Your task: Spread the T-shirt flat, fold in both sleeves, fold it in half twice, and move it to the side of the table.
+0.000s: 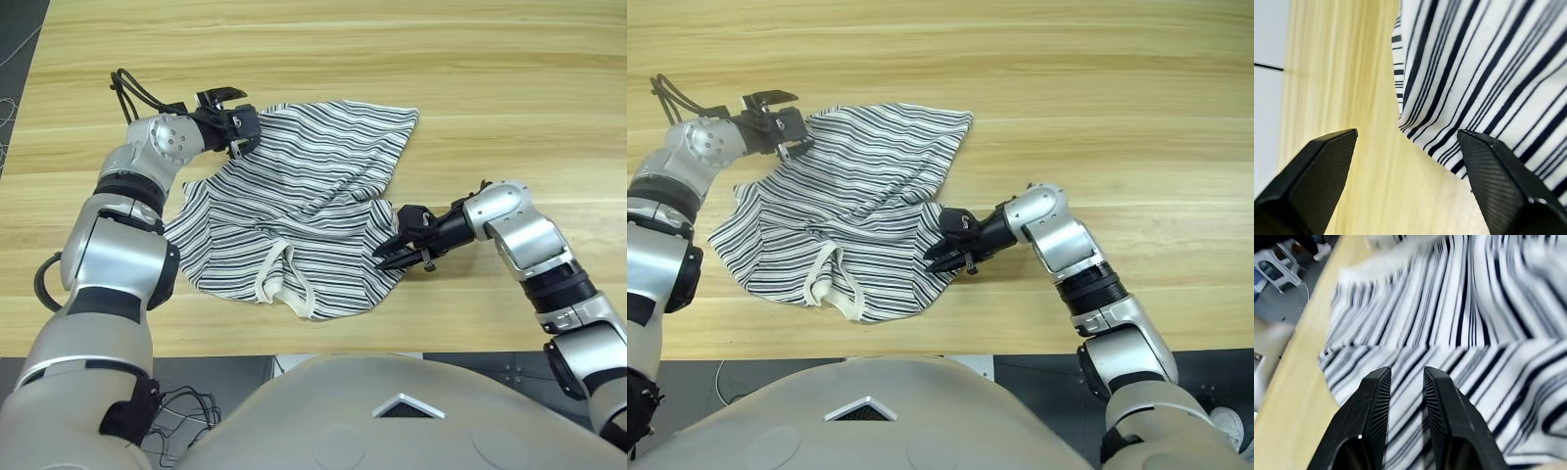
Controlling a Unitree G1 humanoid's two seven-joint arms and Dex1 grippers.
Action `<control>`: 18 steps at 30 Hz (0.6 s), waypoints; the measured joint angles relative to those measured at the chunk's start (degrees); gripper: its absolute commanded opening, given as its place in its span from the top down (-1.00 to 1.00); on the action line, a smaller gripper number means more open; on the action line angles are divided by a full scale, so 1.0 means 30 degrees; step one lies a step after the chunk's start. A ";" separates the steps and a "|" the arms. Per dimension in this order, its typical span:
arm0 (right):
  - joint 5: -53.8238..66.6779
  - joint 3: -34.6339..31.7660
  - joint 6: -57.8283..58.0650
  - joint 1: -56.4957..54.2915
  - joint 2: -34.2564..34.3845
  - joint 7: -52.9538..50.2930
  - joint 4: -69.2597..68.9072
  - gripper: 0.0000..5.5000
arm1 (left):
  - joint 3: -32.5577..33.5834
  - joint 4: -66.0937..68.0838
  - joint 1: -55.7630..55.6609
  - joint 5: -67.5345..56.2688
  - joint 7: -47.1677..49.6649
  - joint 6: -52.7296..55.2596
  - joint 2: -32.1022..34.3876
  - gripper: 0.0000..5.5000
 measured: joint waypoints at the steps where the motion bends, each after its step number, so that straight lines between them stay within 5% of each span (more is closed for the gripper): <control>1: -0.0578 0.0422 -0.0907 -0.1038 0.0445 -0.0380 0.1241 0.55 | -0.0083 0.0121 -0.0006 0.0187 0.0477 0.0163 -0.0045 -0.39; 8: -0.1618 0.1087 -0.4530 -0.3355 0.0711 -0.2131 0.4986 0.55 | -0.0225 0.0507 -0.0003 0.1130 0.2099 0.0994 0.0294 -0.39; 18: -0.1237 0.0574 -0.4782 -0.0978 -0.4295 -0.0440 0.1141 0.55 | -0.0432 0.1021 0.0072 0.2424 0.3680 0.3501 0.1647 -0.39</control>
